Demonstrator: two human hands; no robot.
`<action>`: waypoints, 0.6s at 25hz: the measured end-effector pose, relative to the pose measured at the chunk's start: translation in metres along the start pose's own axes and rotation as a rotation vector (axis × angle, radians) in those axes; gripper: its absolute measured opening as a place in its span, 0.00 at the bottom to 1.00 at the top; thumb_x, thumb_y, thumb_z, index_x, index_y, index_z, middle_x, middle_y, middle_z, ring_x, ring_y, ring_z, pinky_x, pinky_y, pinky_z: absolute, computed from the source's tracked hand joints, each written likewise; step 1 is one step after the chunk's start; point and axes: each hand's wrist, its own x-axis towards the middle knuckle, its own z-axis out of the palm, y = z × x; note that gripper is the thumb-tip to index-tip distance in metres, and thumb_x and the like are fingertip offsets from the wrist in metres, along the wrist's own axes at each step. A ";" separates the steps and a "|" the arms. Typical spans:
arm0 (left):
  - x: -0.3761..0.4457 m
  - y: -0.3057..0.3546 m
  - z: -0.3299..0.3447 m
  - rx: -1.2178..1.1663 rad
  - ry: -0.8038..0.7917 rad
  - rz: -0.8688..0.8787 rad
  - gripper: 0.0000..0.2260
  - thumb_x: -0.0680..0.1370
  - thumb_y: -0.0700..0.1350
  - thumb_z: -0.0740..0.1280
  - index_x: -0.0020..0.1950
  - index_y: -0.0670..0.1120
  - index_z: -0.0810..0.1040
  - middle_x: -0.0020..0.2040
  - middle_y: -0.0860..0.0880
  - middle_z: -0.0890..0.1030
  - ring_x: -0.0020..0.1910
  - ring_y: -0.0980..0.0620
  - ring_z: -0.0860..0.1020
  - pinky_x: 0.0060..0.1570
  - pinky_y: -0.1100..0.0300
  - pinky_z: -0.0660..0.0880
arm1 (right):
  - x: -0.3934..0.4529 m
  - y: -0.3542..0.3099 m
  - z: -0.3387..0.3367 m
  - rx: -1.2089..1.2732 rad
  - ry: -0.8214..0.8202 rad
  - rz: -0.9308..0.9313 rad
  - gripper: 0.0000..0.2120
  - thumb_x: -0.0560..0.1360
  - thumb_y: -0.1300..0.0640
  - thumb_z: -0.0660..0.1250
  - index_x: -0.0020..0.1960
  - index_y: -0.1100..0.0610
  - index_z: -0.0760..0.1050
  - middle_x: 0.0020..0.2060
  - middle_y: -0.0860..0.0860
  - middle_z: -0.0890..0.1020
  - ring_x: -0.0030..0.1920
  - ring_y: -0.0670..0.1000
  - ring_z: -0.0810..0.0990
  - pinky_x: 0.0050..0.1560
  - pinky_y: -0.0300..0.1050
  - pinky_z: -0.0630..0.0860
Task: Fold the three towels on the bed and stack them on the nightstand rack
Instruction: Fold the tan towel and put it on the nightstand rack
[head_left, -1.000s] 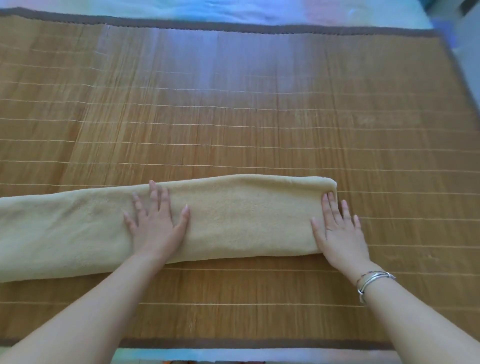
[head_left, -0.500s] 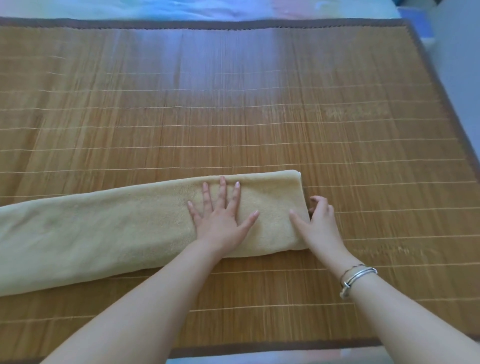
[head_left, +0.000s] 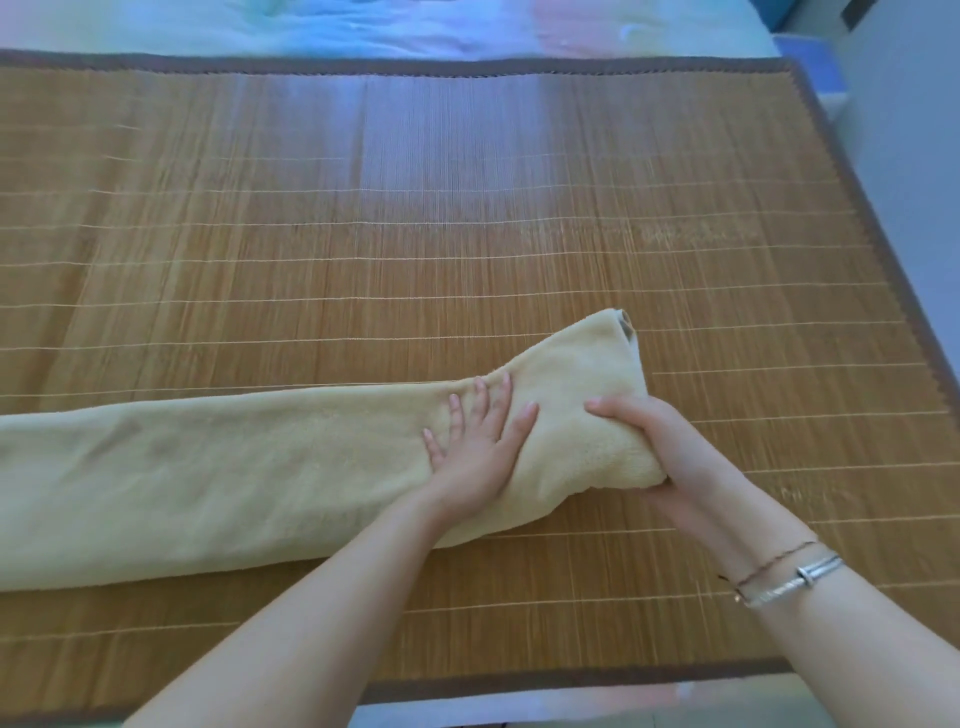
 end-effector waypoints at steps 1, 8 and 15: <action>-0.006 0.008 0.006 -0.126 -0.038 0.032 0.27 0.77 0.68 0.41 0.75 0.66 0.40 0.78 0.58 0.41 0.77 0.51 0.36 0.71 0.39 0.31 | -0.011 -0.008 0.004 -0.021 -0.025 -0.032 0.25 0.69 0.51 0.70 0.63 0.60 0.75 0.54 0.58 0.83 0.55 0.58 0.83 0.55 0.57 0.79; -0.065 -0.019 -0.031 -1.131 -0.317 0.065 0.32 0.77 0.70 0.47 0.69 0.54 0.73 0.63 0.42 0.79 0.65 0.40 0.75 0.67 0.37 0.67 | -0.040 -0.021 0.097 -0.178 -0.126 -0.115 0.21 0.69 0.52 0.69 0.60 0.58 0.74 0.50 0.57 0.83 0.49 0.55 0.84 0.46 0.54 0.80; -0.127 -0.187 -0.175 -1.227 0.111 -0.151 0.30 0.75 0.72 0.49 0.68 0.57 0.73 0.63 0.51 0.79 0.64 0.43 0.75 0.67 0.32 0.61 | 0.001 0.024 0.296 -0.324 -0.092 -0.037 0.17 0.73 0.55 0.67 0.61 0.52 0.71 0.48 0.53 0.82 0.46 0.53 0.82 0.41 0.48 0.79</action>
